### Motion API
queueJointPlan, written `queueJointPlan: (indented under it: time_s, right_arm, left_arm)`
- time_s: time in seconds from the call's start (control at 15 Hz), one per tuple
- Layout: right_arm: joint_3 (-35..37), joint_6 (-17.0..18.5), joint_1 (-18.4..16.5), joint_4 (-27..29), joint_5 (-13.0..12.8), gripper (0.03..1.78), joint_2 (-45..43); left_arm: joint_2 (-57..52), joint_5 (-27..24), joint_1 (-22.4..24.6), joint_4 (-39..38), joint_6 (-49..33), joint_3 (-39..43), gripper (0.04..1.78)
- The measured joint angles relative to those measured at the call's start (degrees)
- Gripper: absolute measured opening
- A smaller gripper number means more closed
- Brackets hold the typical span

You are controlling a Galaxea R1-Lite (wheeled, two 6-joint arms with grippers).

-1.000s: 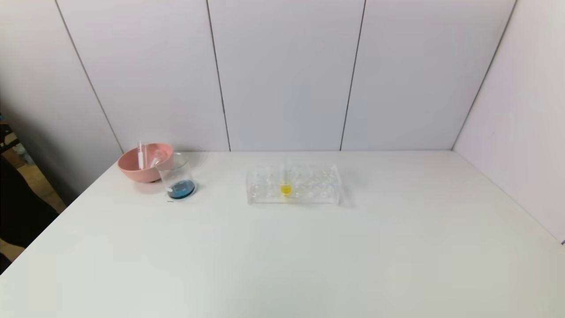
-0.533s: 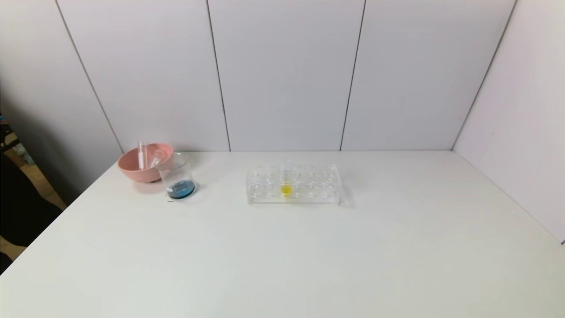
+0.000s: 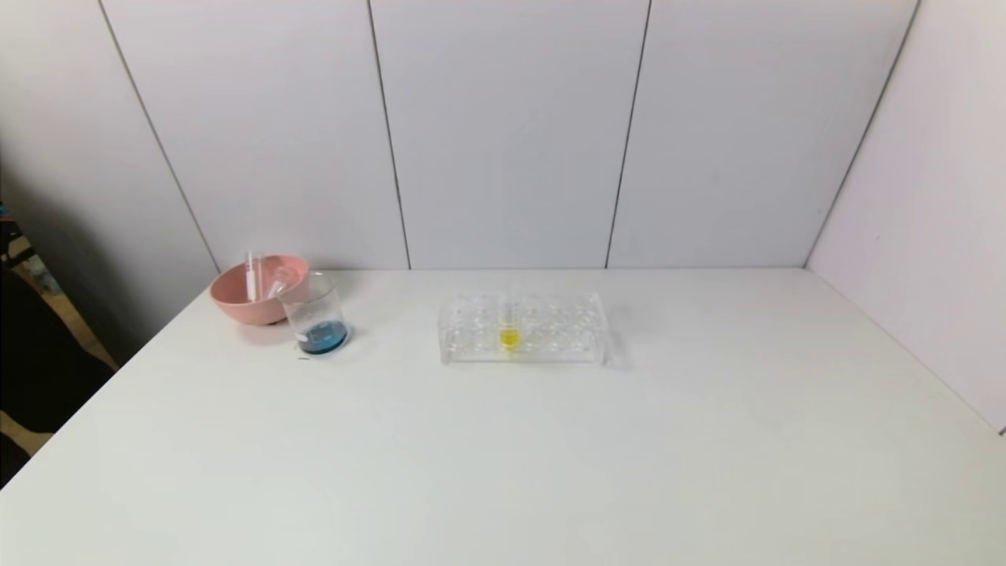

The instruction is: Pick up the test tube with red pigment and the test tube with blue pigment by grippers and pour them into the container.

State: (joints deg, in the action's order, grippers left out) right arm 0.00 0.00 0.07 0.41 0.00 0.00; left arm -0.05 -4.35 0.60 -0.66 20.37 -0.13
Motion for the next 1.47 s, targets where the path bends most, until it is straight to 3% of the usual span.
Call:
queueJointPlan:
  time_s: [0.2,0.4,1.47]
  right_arm:
    - [0.0,0.0,0.0,0.0,0.0,1.77,0.0]
    - [0.0,0.0,0.0,0.0,0.0,1.77,0.0]
    - [0.0,0.0,-0.1,0.0,0.0,1.77,0.0]
  left_arm:
    - [-0.1,0.5,0.0,1.0,-8.8,-0.1,1.78]
    - [-0.1,4.4,0.0,1.0,-18.4,0.1,1.77]
    - [0.0,4.7,0.0,1.3,-19.7,0.1,1.78]
